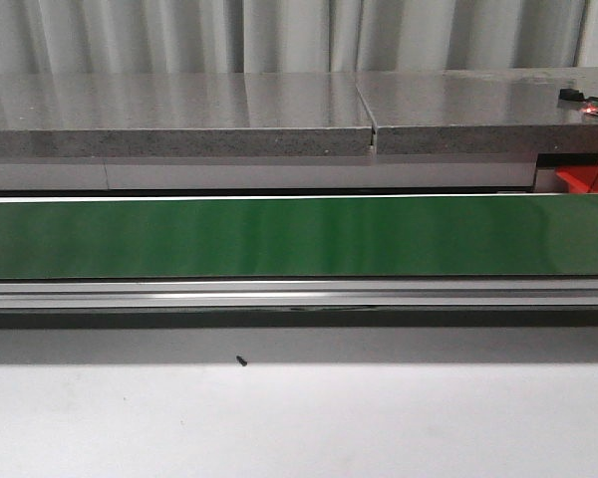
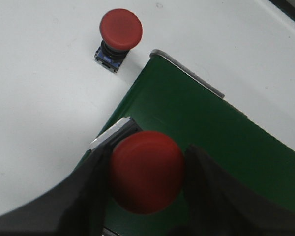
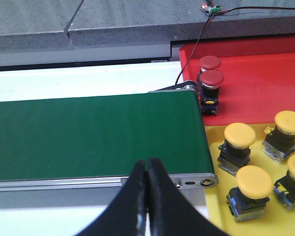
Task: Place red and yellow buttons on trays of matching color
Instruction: 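Set the red button on the green belt and open the left gripper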
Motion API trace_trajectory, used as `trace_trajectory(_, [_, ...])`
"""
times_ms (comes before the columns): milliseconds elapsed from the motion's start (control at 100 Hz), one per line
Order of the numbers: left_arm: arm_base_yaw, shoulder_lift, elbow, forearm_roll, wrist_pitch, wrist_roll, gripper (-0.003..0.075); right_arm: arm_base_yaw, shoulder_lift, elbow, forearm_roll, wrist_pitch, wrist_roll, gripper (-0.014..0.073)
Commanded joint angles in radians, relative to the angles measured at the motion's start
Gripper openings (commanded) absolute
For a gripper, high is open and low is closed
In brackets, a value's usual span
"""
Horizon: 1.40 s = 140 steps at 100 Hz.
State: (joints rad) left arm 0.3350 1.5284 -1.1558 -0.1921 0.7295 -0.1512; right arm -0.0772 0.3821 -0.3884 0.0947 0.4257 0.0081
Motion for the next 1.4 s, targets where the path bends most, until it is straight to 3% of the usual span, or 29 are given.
trace_trajectory(0, [-0.010,-0.042,-0.009,-0.017,-0.059,0.004,0.0134,0.000,0.004,-0.024,0.003,-0.079,-0.008,-0.0067])
trace_trajectory(250, [-0.011,-0.018,0.012,-0.065,-0.044,0.055,0.0162,0.000,0.004,-0.024,0.003,-0.079,-0.008,-0.0067])
trace_trajectory(320, [-0.011,-0.014,0.012,-0.097,-0.036,0.086,0.0236,0.000,0.004,-0.024,0.003,-0.079,-0.008,-0.0067])
trace_trajectory(450, [-0.011,-0.016,0.012,-0.107,-0.033,0.091,0.0452,0.000,0.004,-0.024,0.003,-0.079,-0.008,-0.0067])
trace_trajectory(540, [-0.011,-0.016,0.012,-0.107,-0.022,0.091,0.0518,0.000,0.004,-0.024,0.003,-0.079,-0.008,-0.0067])
trace_trajectory(1040, [-0.005,-0.009,-0.152,-0.125,0.024,0.086,0.0517,0.000,0.004,-0.024,0.003,-0.079,-0.008,-0.0067])
trace_trajectory(1390, [0.054,0.167,-0.252,-0.181,0.074,-0.006,0.0515,0.000,0.004,-0.024,0.003,-0.079,-0.008,-0.0067])
